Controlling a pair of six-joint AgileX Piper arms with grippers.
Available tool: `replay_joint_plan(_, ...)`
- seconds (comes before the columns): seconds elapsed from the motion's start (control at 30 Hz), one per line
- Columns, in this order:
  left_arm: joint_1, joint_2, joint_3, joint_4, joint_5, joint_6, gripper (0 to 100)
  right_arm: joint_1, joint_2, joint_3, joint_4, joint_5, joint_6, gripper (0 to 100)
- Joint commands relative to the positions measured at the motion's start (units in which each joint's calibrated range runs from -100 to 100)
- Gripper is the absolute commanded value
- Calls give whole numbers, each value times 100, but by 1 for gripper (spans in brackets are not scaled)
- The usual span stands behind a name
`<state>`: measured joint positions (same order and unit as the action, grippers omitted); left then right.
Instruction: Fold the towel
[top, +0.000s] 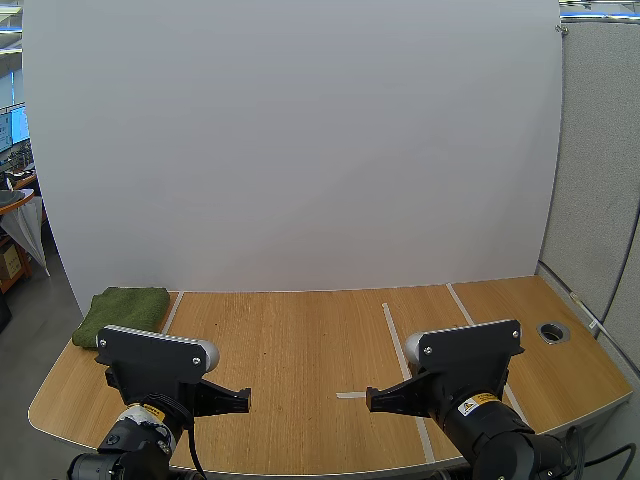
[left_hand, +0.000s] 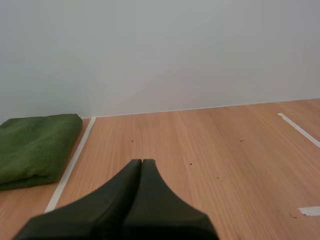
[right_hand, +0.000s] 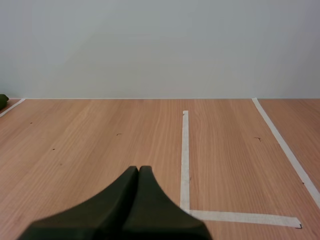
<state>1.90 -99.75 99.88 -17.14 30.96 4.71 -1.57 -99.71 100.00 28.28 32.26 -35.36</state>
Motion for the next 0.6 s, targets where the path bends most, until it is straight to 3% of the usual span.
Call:
replay_joint_plan(0.0,11,-25,12,17,48,-87,0,-23,-29,0,-35,10,-1,0)
replay_joint_plan(0.23,26,-25,12,30,64,-133,0,29,-29,0,-87,8,137,0)
replay_joint_plan(0.43,223,-25,12,30,82,-389,0,357,-29,0,-322,-86,156,0)
replay_joint_plan(0.57,344,-25,12,30,94,-454,0,428,-29,0,-740,-143,532,0)
